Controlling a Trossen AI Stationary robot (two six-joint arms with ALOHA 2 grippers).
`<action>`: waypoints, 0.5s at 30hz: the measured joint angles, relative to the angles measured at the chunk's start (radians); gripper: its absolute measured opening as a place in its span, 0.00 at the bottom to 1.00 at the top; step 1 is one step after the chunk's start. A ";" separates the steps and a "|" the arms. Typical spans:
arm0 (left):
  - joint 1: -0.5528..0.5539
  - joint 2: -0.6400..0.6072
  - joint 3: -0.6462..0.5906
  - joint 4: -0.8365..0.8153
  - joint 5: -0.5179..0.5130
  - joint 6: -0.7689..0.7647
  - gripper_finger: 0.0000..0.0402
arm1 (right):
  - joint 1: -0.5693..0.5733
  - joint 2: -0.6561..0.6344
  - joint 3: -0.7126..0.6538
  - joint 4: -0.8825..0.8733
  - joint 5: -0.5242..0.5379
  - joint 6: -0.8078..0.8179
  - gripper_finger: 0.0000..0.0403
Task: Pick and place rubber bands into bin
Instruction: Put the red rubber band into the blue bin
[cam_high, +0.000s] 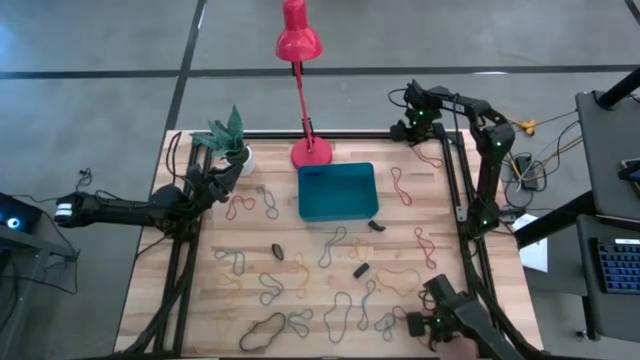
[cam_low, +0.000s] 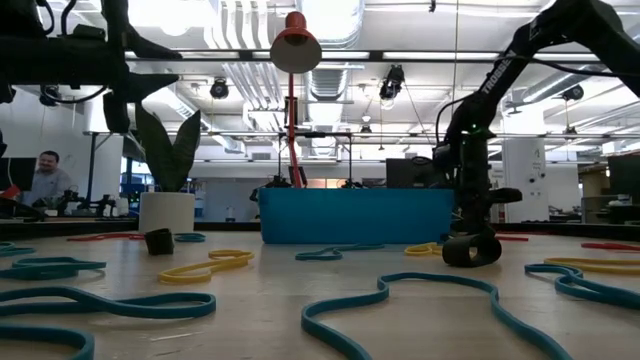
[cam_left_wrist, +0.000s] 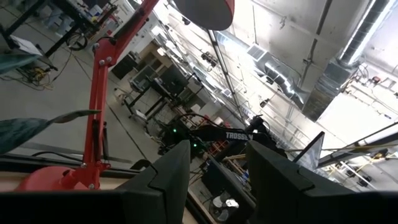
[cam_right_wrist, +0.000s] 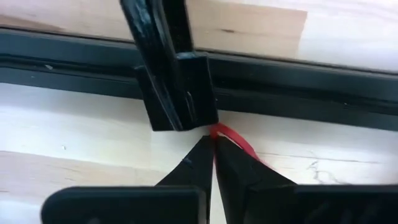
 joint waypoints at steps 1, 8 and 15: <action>0.000 0.000 0.000 0.000 0.000 0.000 0.35 | 0.004 -0.004 0.005 0.004 0.000 0.000 0.02; 0.000 0.000 0.000 0.000 0.000 0.002 0.35 | 0.031 -0.068 0.027 0.030 -0.064 0.007 0.02; 0.000 0.002 0.000 0.000 0.001 0.002 0.35 | 0.074 -0.152 0.027 0.022 0.000 0.004 0.02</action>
